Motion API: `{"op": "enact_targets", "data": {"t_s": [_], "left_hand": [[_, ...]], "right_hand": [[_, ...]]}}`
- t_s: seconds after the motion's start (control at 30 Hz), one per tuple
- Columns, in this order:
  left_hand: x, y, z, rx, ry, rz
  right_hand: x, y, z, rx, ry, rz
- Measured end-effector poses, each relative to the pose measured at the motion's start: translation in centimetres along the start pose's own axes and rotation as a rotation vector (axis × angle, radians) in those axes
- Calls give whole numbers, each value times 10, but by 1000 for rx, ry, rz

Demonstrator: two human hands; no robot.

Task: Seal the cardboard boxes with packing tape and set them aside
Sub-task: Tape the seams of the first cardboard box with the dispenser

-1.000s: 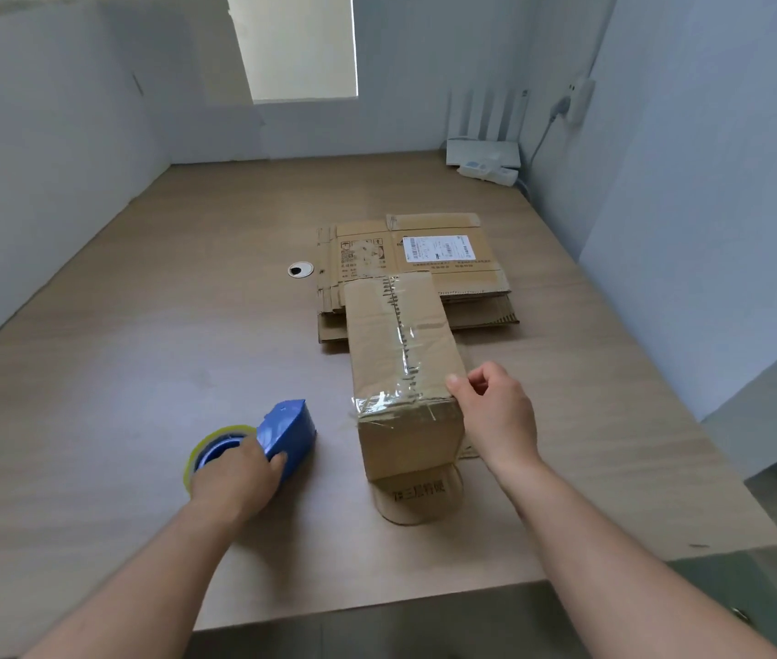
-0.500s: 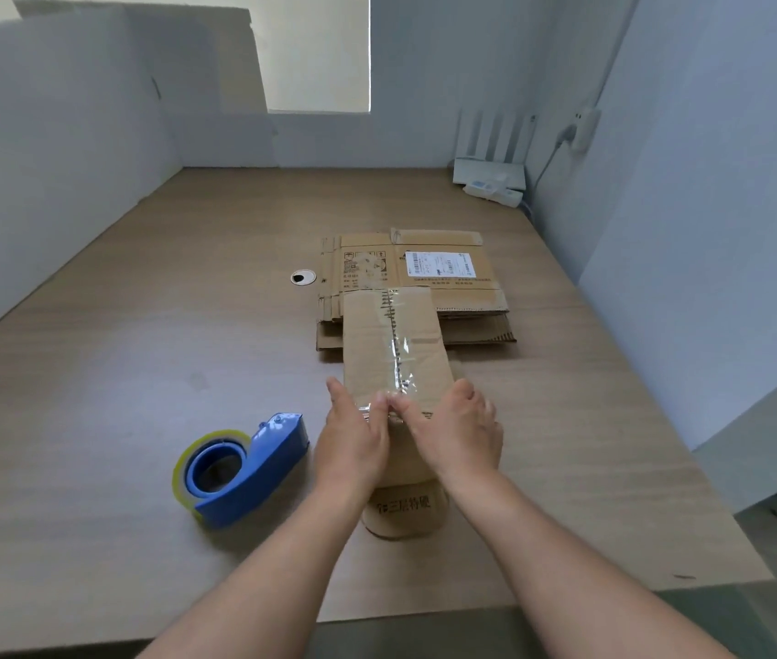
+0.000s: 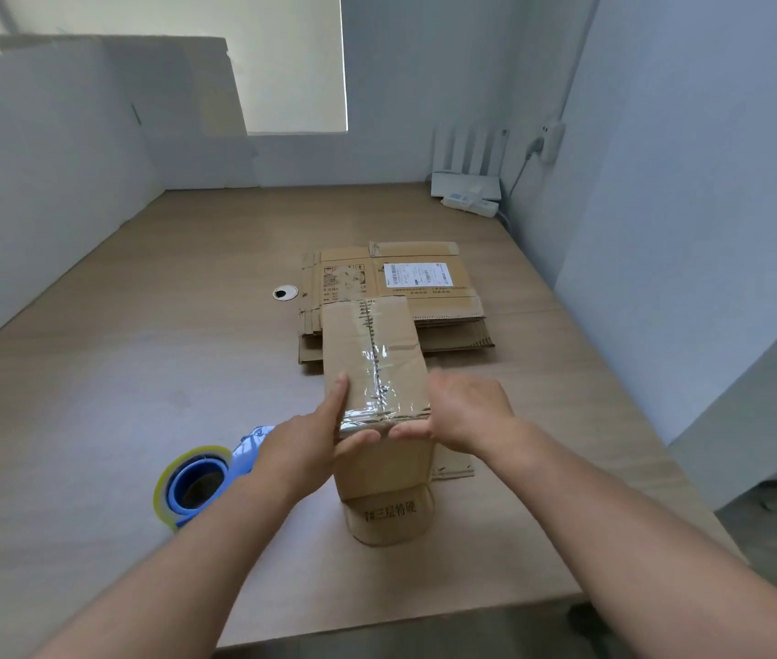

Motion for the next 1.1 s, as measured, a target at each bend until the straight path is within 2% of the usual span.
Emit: {"op": "enact_targets", "data": {"t_s": [0.07,0.13,0.3,0.43,0.5,0.57,0.67,0.83,0.93,1.03,1.1], "left_hand": [[1,-4,4,-39,-206,-60],[2,-7,6,-9,-259,-98],[16,-11,19,192,-196,-156],[26,-14,30,343,-131,-165],[32,-15,38,367,-150,-161],[35,-18,43,325,-240,-197],[34,-22,42,259,-347,-240],[27,-19,24,153,-340,-232],[20,-15,9,42,-311,-220],[23,-17,5,8,-233,-176],[25,-18,5,-15,-132,-139]], "right_hand": [[-5,-1,0,0,8,86],[-15,-1,0,48,-11,172],[-24,-1,1,195,-46,256],[-36,-6,4,277,-44,233],[-44,-7,11,220,-81,234],[-43,-6,19,171,-100,281],[-35,-8,16,174,5,408],[-39,-9,5,55,115,511],[-37,-6,-7,-126,109,594],[-38,-7,-21,-317,22,633],[-38,-10,-24,-370,-4,659]]}}
Point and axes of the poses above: each hand's wrist, its own y-axis away from the middle knuckle, its own z-axis out of the back of the hand, x = y × z, the point moved 2 cm from there along -y, towards the middle knuckle, and after that the axes turned 3 degrees about z, right-handed, at the moved point
